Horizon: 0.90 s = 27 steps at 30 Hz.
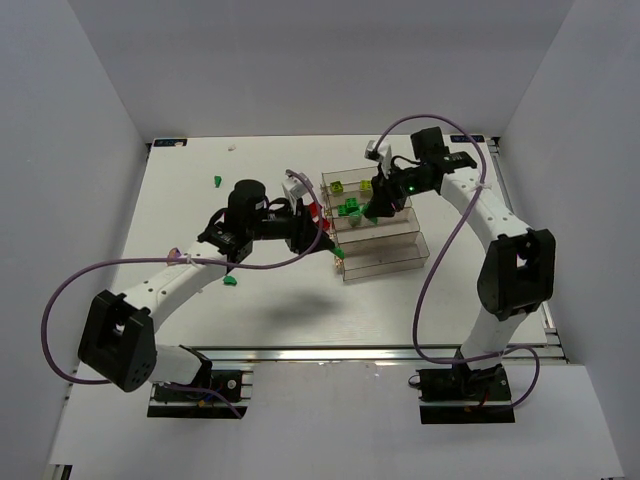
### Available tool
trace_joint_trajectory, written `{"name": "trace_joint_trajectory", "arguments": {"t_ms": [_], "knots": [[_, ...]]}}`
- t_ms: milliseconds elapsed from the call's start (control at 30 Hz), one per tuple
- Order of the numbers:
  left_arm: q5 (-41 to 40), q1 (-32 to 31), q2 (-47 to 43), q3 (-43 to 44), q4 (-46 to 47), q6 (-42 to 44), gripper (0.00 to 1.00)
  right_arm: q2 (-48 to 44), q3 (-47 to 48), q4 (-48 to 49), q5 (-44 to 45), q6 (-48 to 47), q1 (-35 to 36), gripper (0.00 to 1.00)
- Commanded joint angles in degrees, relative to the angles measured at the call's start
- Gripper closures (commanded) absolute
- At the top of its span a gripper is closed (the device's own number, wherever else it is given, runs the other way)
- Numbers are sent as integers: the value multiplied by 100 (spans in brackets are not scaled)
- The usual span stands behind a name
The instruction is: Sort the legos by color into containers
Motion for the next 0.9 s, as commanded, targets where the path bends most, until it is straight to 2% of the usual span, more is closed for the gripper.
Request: {"name": "trace_joint_trajectory", "arguments": {"t_ms": [0,167,367,500,600,667,700,733,833,867], "knots": [[-498,71,-342,-78,279,-326,100,-102,-190,1891,1789,1244,-14,100],[-1324,167,-386,-104,402,-731,100,461,-67,2569,2390,1283,-41,100],[-1668,185,-176,-17,805,-1179,100,944,-120,3220,2663,809,-49,100],[-1651,194,97,229,850,-1373,100,1340,274,3098,2707,588,-58,100],[-1607,203,351,493,727,-1382,100,1525,407,2913,2672,509,-58,89],[-1598,211,527,607,710,-1399,100,1560,399,2843,2637,474,-67,77],[-1606,220,597,703,718,-1426,100,1560,364,2834,2663,456,-67,70],[-1615,229,659,756,744,-1461,100,1517,268,2851,2689,456,-58,56],[-1633,247,1019,1002,885,-1628,100,1402,170,2851,2663,525,-128,36],[-1598,247,1133,1081,955,-1680,100,1358,187,2825,2637,578,-198,34]]}}
